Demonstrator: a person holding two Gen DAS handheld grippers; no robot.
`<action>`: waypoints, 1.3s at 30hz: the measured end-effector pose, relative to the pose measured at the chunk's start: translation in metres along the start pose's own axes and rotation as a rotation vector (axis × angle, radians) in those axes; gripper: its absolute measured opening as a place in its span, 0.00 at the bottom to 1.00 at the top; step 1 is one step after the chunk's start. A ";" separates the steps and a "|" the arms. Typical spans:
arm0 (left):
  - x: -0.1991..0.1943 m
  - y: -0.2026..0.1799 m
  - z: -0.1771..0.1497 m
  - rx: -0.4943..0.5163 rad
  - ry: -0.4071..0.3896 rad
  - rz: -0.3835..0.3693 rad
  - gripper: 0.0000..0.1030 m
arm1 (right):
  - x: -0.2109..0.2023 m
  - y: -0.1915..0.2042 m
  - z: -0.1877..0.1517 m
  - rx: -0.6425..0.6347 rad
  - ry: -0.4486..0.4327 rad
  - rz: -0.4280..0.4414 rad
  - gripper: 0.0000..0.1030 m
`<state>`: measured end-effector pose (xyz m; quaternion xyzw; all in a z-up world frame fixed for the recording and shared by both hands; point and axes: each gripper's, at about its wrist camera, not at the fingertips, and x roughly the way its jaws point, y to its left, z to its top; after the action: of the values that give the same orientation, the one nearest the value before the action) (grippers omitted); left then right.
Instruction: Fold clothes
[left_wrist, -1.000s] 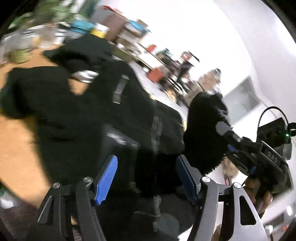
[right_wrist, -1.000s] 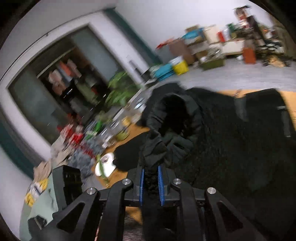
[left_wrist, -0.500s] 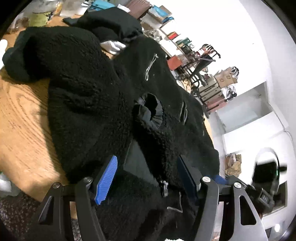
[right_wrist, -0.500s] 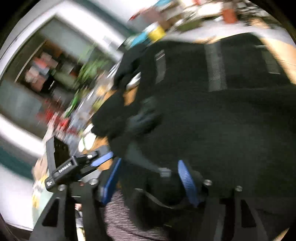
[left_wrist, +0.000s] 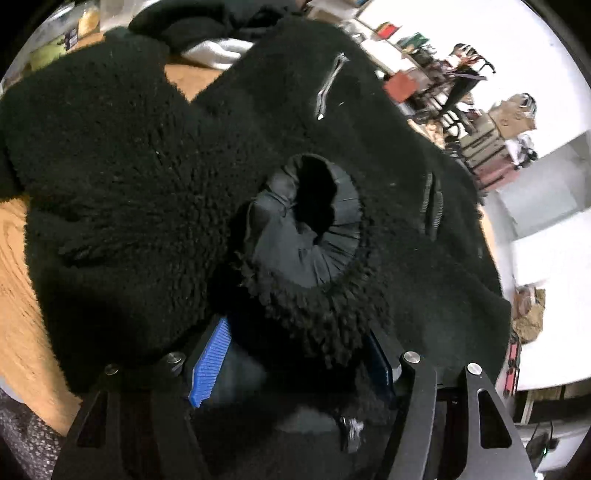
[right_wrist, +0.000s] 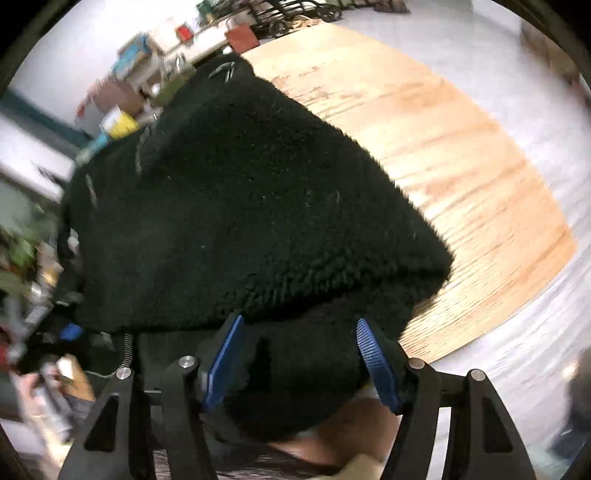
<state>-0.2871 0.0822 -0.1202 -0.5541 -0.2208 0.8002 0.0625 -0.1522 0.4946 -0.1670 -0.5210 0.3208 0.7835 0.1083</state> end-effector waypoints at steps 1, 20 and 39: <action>-0.003 -0.002 -0.001 0.008 -0.019 0.000 0.54 | 0.003 -0.005 0.002 0.022 -0.008 0.019 0.66; -0.045 0.018 -0.033 -0.019 -0.131 -0.251 0.13 | 0.003 -0.016 0.022 0.111 -0.076 0.120 0.70; -0.039 0.048 -0.057 -0.036 -0.026 -0.153 0.14 | -0.025 -0.032 0.001 0.061 -0.084 0.078 0.18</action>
<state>-0.2138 0.0420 -0.1236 -0.5261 -0.2776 0.7962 0.1107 -0.1256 0.5238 -0.1567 -0.4714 0.3596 0.7981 0.1068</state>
